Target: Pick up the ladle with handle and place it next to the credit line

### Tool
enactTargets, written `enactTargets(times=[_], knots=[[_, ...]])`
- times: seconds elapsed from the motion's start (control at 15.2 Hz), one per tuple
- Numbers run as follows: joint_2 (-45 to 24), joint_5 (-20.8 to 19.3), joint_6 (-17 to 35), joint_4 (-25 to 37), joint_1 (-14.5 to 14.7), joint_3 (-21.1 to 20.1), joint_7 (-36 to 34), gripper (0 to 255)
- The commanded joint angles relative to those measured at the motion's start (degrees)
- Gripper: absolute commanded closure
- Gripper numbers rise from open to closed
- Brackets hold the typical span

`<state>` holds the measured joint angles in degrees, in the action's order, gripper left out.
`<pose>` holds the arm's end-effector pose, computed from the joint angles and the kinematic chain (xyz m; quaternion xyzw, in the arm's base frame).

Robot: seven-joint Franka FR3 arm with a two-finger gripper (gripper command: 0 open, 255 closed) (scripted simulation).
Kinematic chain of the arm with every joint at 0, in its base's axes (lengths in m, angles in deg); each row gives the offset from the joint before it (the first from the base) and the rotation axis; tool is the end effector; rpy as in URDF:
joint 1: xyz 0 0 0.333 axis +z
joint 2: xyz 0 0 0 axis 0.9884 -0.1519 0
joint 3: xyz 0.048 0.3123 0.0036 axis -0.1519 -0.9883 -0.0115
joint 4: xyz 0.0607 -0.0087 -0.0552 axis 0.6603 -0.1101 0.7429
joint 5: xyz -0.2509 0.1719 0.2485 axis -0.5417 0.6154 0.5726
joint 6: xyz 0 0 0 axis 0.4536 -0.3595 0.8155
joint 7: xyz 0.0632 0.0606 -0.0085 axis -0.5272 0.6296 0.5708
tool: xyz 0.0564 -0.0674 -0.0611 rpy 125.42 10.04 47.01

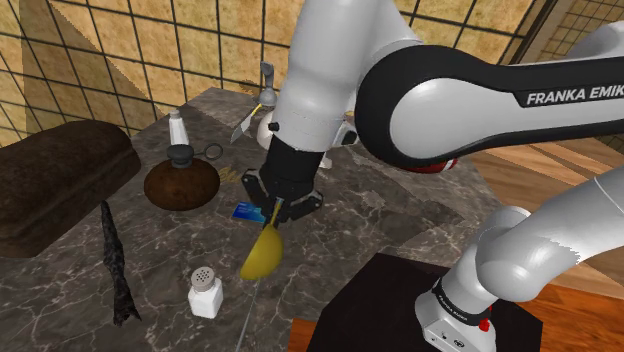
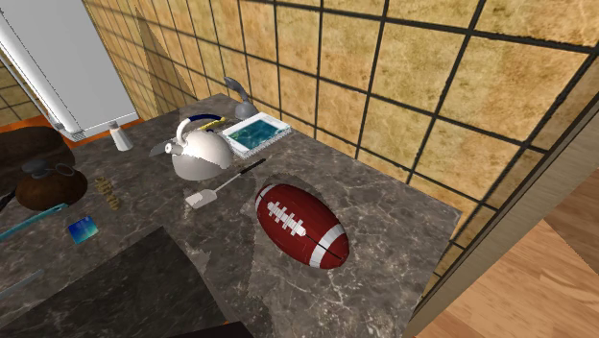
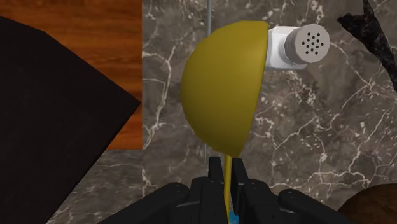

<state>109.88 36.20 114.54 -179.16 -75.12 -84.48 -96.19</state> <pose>0.3244 0.3654 0.5443 -0.8859 0.4553 0.0001 0.0883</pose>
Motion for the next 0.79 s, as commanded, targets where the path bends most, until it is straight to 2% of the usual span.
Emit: enactTargets(times=[0.0, 0.73], knots=[[-0.3, 0.1, 1.7, -1.4, 0.1, -0.5, -0.1, 255], [-2.3, 0.4, 10.4, -8.2, 0.2, -2.3, 0.2, 255]])
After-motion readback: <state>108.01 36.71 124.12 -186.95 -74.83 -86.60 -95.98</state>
